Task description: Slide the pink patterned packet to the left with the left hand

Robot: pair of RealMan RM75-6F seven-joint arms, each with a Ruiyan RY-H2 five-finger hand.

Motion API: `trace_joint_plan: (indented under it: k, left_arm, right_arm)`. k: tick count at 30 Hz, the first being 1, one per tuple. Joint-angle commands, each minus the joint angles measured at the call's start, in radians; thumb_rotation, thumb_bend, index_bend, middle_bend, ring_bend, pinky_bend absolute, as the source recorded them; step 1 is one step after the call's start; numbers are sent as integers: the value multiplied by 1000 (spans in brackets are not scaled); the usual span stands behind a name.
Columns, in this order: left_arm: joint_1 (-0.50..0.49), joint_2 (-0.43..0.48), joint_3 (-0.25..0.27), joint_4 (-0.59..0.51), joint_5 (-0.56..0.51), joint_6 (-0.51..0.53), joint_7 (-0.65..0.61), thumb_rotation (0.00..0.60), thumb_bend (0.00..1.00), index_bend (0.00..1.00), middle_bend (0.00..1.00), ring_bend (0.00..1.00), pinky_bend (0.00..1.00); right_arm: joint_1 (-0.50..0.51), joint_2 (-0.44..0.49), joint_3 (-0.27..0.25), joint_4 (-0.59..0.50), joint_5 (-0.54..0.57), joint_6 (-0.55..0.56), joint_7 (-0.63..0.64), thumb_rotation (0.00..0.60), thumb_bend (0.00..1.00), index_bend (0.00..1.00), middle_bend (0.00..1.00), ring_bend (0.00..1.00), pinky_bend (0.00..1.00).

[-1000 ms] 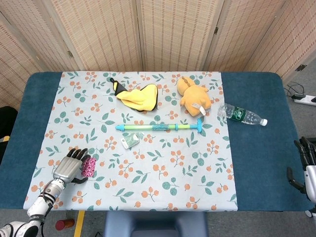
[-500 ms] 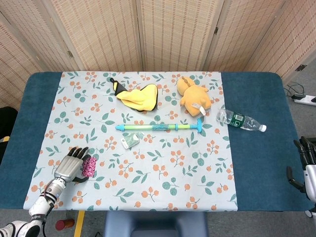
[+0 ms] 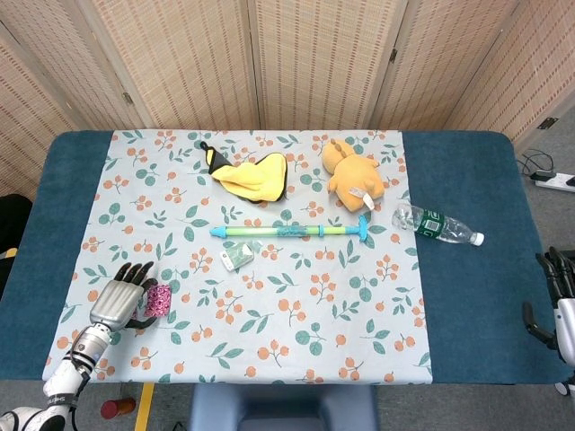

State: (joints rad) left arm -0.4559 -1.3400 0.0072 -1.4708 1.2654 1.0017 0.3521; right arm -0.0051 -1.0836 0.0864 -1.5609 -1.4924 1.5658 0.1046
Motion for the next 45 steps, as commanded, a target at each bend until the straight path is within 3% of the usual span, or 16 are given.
trace_joint_plan:
  k: [1,13,45]
  left_arm:
    - [29,33,-1,-26,-18,33,-17,485,291,257,0,0,0]
    - [93,60,18,-3,-71,57,-46,485,291,247,0,0,0]
    - [86,31,17,78,-49,-10,-94,484,291,192,0,0,0]
  right_arm:
    - [5,0,2,2,-1,-5,1,574,521,0,0,0,0]
    - [21,-9,3,12,-5,-24,8,574,521,0,0,0,0]
    - [3,-4,-7,-18,-15,6,-17,575,521,0,0,0,0]
